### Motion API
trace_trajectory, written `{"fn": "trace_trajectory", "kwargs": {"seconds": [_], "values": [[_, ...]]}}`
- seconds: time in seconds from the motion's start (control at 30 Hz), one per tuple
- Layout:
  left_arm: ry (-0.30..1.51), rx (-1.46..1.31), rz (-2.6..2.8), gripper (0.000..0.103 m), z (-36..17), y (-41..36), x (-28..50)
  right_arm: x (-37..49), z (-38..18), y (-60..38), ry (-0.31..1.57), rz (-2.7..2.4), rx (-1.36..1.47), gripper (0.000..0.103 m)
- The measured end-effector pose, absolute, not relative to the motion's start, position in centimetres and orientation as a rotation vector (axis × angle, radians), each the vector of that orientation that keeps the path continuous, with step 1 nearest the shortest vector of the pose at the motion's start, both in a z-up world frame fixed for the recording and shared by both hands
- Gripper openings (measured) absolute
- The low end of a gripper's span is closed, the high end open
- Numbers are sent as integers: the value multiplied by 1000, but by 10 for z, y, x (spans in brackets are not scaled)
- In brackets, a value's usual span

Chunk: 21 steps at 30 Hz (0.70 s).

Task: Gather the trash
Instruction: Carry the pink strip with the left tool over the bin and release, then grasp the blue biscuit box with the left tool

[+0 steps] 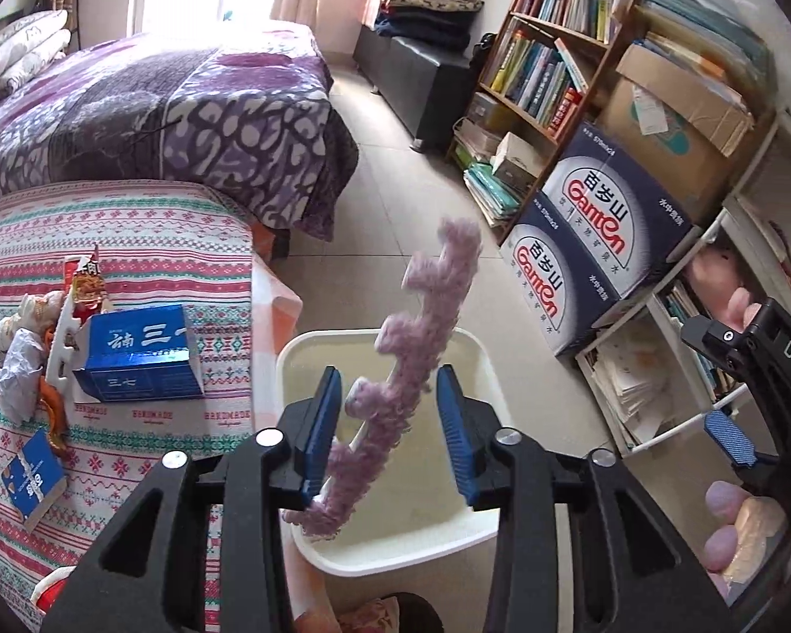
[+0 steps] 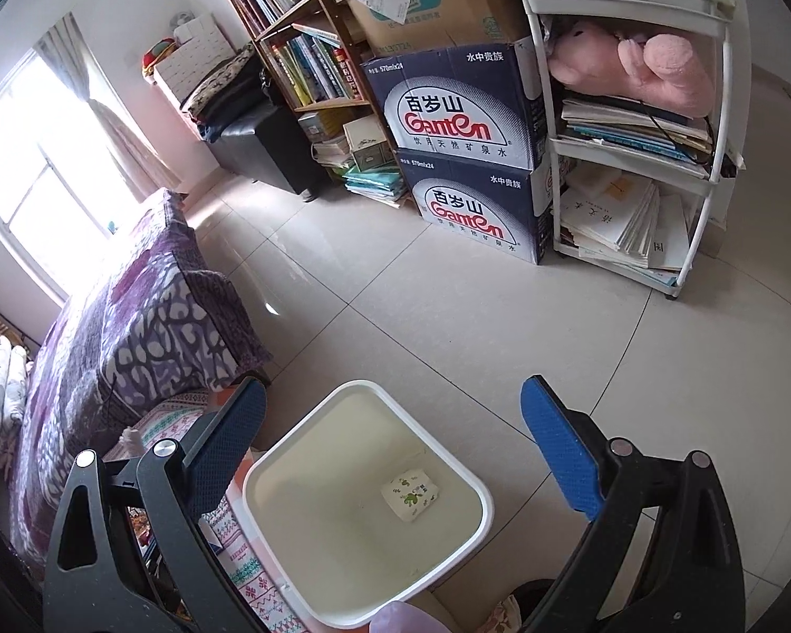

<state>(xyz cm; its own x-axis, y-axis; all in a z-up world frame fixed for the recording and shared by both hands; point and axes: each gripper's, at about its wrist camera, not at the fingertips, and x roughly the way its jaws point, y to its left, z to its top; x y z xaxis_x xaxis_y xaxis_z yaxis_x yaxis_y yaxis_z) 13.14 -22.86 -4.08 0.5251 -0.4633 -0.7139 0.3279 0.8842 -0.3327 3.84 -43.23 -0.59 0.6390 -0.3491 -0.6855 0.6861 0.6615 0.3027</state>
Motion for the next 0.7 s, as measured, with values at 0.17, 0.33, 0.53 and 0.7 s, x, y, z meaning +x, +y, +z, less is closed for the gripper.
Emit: {"fn": "trace_trajectory", "kwargs": {"seconds": [0.17, 0.33, 0.53, 0.7], "values": [[879, -170, -477, 61, -37, -228, 128, 34, 0, -432, 600, -648, 570, 96], [868, -149, -447, 63, -36, -222, 126, 33, 4, -420, 578, -664, 508, 96], [851, -117, -377, 68, -35, -201, 121, 39, 2, -399, 599, -642, 447, 96], [862, -96, -297, 70, -43, -176, 121, 45, -1, -379, 621, -629, 398, 96]]}}
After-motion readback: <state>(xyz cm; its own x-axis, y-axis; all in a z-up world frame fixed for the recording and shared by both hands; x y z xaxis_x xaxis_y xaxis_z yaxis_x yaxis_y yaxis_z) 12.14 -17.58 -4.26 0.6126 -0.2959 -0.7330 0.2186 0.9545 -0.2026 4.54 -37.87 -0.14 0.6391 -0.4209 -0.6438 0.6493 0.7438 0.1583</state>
